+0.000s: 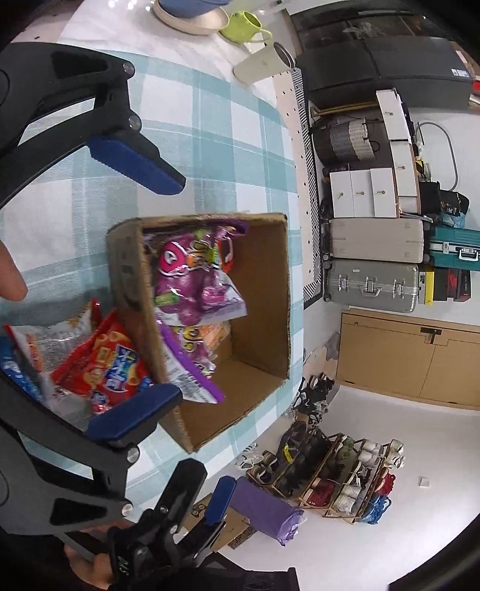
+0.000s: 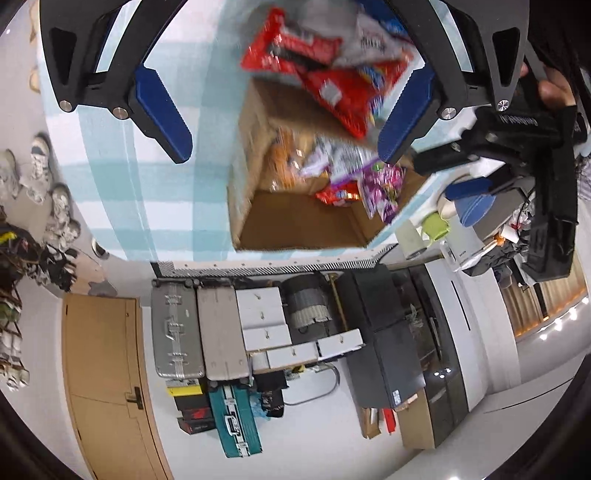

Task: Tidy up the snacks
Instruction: 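Withdraw both tools from the box back toward the remaining bags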

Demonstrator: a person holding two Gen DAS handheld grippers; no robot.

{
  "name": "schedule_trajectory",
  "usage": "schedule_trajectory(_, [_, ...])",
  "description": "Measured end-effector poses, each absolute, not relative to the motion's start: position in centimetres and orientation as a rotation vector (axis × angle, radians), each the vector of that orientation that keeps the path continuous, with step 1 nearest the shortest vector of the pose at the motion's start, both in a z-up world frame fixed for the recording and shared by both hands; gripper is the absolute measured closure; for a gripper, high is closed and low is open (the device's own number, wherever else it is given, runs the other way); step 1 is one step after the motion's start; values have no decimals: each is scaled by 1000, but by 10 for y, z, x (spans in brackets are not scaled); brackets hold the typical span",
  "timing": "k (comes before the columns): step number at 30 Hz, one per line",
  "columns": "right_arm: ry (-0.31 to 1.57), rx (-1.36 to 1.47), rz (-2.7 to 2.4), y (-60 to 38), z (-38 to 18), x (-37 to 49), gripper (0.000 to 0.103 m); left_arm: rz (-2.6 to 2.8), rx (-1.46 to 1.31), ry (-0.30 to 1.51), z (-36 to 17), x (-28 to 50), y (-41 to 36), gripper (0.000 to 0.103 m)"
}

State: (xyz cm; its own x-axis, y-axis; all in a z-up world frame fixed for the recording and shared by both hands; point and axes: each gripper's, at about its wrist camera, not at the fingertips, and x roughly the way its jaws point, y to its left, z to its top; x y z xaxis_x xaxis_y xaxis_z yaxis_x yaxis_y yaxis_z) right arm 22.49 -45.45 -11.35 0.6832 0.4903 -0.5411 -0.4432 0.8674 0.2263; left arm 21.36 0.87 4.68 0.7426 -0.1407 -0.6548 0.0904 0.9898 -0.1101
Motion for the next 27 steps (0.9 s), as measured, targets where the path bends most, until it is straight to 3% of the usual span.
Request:
schedule_trajectory(17, [695, 26, 532, -469, -149, 161, 1, -90, -73, 723, 41, 110, 5, 1])
schedule_trajectory(27, [736, -16, 547, -457, -167, 156, 1, -77, -64, 777, 7, 98, 0, 1])
